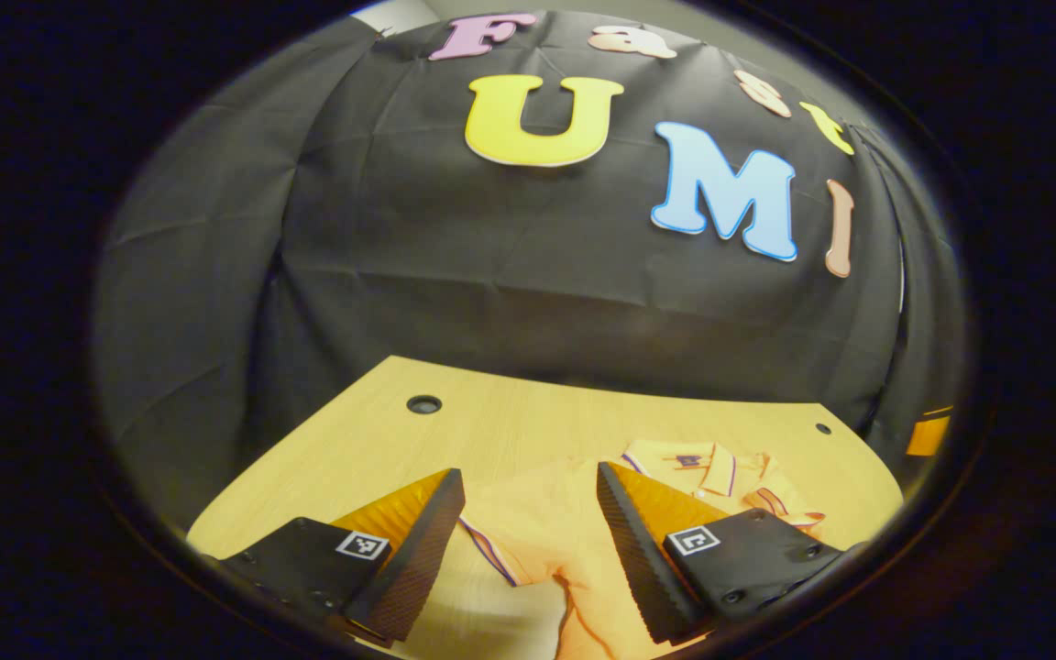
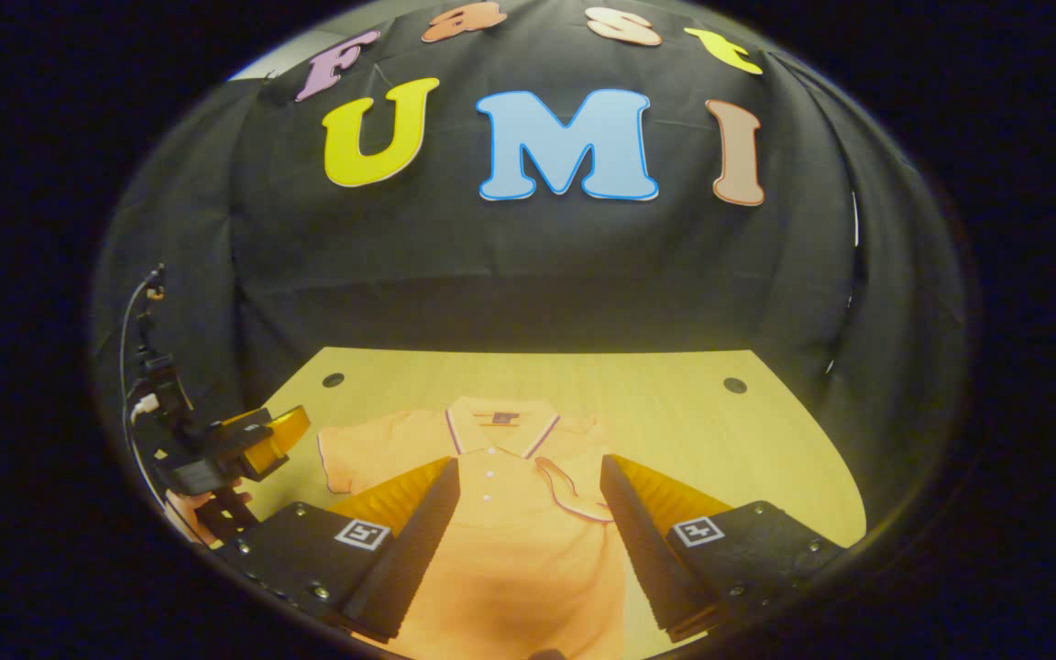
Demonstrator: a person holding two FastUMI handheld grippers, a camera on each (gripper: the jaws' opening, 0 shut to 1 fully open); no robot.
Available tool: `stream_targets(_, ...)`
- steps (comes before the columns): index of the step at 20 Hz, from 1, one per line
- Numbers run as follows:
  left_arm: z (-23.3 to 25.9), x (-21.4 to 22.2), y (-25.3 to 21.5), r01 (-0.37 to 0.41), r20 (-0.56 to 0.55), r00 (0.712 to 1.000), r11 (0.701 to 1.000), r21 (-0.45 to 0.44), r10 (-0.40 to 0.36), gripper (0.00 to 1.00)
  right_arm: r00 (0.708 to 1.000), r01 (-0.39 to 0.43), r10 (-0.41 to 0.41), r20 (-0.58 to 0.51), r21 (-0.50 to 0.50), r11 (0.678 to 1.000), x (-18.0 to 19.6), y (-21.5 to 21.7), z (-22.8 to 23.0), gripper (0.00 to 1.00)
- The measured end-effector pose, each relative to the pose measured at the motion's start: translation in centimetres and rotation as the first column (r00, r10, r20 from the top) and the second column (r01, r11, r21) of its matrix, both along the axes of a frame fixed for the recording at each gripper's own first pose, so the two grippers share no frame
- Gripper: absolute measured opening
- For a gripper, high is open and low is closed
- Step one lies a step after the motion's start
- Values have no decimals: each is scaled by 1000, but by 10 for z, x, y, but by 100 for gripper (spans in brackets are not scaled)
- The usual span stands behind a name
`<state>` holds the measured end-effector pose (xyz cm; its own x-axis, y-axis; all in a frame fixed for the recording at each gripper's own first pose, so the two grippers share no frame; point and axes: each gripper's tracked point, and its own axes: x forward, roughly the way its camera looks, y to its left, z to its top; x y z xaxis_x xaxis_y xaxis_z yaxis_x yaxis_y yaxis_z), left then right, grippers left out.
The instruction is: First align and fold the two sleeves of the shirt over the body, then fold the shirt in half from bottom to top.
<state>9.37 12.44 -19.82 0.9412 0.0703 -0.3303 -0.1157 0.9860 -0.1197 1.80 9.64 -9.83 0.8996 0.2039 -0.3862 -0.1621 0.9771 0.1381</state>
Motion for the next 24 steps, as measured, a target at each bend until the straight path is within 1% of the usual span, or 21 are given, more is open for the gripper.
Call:
stream_targets(3, -36, 15, 17, -51, -61, 997, 998, -29, 49, 95, 1000, 2, -2, -15, 20, 1000, -22, 1, -1, 96)
stream_targets(4, -48, 20, 23, -72, -80, 994, 997, -40, 69, 94, 1000, 5, -4, -15, 23, 1000, -28, -2, 1, 96)
stream_targets(7, -81, 33, 34, -113, -136, 985, 992, -52, 105, 93, 999, 29, -29, -15, 8, 1000, -43, -14, 2, 96)
stream_targets(11, -107, 48, 47, -163, -177, 973, 985, -57, 151, 93, 998, 62, -62, -10, -9, 998, -60, -31, 7, 96)
stream_targets(14, -123, 56, 53, -190, -216, 960, 980, -50, 175, 93, 996, 85, -85, -20, -4, 996, -68, -41, 6, 96)
stream_targets(16, -124, 60, 53, -181, -212, 963, 983, -40, 169, 93, 995, 95, -95, -33, -11, 995, -71, -47, 1, 96)
stream_targets(18, -124, 63, 52, -168, -220, 962, 986, -23, 159, 95, 995, 96, -96, -35, -20, 995, -74, -50, -1, 96)
stream_targets(19, -126, 65, 50, -162, -227, 961, 987, -11, 155, 95, 995, 93, -94, -37, -20, 995, -76, -49, -3, 94)
stream_targets(20, -129, 66, 49, -156, -237, 960, 988, 4, 153, 94, 995, 90, -91, -40, -16, 996, -77, -49, -4, 96)
stream_targets(22, -133, 67, 48, -158, -257, 952, 986, 57, 168, 82, 995, 86, -86, -50, -6, 996, -78, -49, -7, 96)
stream_targets(24, -137, 67, 52, -156, -278, 944, 983, 100, 179, 67, 994, 91, -91, -57, -1, 996, -76, -52, -12, 96)
